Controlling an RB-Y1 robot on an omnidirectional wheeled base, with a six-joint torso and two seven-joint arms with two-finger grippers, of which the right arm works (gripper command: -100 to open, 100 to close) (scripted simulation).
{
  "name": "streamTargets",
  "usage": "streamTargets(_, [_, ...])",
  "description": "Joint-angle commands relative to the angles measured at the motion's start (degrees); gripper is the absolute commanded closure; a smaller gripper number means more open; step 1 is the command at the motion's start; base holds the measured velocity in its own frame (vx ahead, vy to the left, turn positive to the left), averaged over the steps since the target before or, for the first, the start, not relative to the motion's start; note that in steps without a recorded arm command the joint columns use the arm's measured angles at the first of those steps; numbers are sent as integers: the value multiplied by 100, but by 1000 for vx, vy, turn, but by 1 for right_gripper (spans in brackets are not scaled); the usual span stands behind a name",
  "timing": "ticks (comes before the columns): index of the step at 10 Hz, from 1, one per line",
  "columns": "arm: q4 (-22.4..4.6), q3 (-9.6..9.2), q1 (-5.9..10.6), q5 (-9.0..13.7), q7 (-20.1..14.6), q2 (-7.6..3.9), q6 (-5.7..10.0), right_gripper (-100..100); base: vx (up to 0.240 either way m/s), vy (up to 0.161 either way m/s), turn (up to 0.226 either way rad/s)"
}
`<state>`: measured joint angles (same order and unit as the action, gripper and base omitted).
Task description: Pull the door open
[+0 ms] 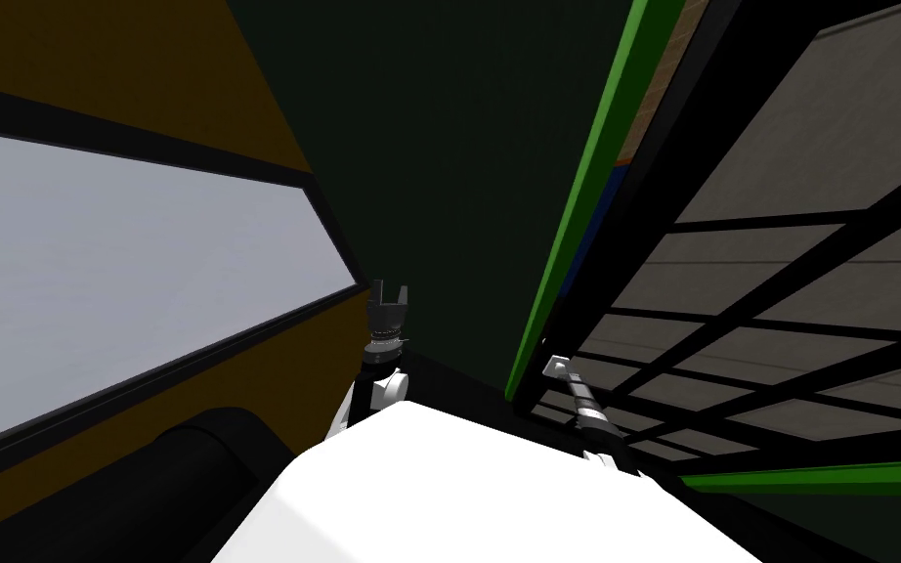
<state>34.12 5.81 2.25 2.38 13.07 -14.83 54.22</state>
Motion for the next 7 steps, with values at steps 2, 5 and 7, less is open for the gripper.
streamTargets(2, [318, -102, -153, -30, -69, 105, -160, 100, -11, -3, -2])
streamTargets(5, [319, -237, -139, 140, -548, 77, -164, 100, -34, -12, 28])
streamTargets(7, [320, -305, -132, 226, -787, 63, -166, 100, -28, -12, 20])
